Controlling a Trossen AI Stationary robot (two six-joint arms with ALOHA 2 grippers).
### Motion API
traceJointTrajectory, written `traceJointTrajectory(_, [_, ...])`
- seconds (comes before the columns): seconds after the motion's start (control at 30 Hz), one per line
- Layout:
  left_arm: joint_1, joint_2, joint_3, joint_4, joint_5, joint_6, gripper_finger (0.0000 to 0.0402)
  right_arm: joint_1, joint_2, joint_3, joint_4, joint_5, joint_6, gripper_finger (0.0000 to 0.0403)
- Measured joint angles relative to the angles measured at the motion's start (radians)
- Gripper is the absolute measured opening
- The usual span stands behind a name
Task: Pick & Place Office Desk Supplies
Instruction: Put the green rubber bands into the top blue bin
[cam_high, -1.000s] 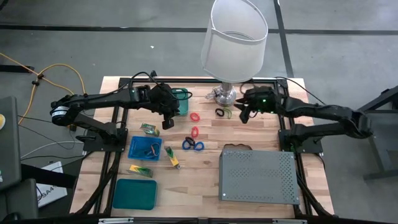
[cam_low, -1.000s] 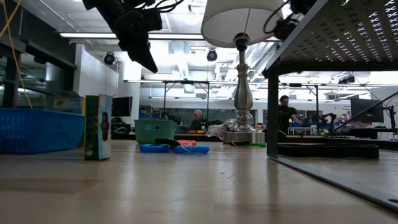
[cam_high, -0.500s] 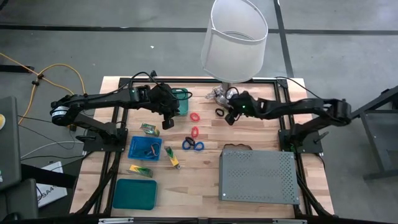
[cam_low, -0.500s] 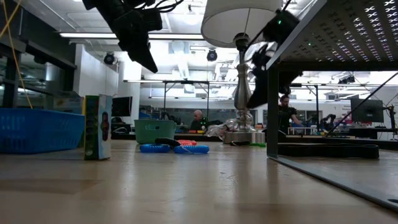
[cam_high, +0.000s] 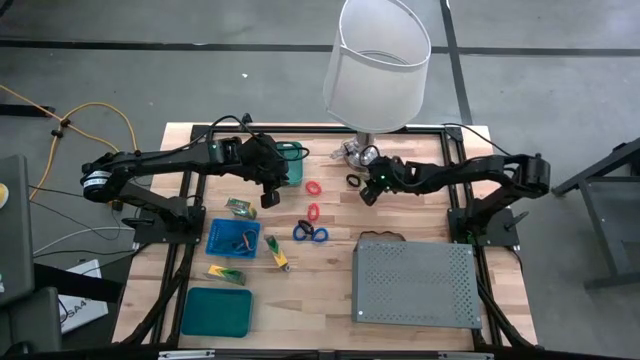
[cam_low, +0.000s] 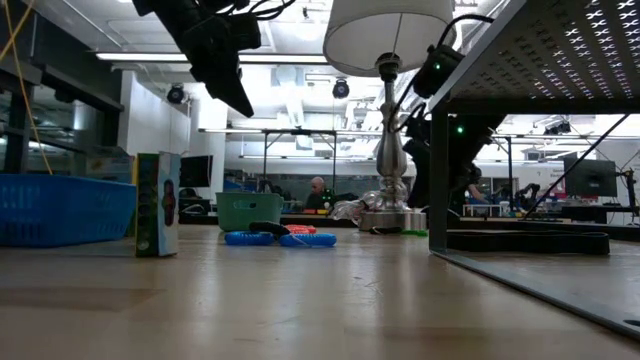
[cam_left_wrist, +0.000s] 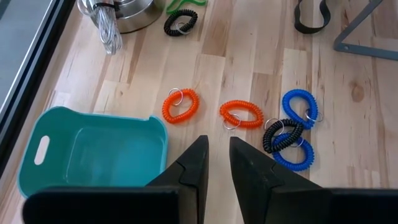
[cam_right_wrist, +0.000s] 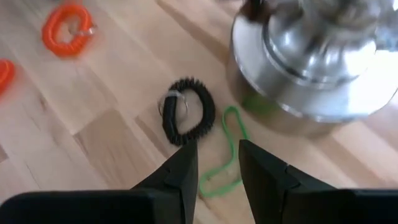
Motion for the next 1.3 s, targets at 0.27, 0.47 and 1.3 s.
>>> traceJointTrajectory(0.27, [0.000, 0.000, 0.000, 0.002, 0.000, 0.000, 0.0061, -0.006, 0.000, 0.045, -0.098, -0.063, 0.055, 0.0105])
traceJointTrajectory(0.47, [0.000, 0.000, 0.000, 0.017, 0.000, 0.000, 0.0061, -0.007, 0.000, 0.144, -0.256, -0.055, 0.067, 0.0105])
traceJointTrajectory(1.3, [0.000, 0.001, 0.000, 0.164, 0.000, 0.000, 0.0061, 0.001, 0.144, 0.166, -0.263, -0.036, 0.131, 0.0105])
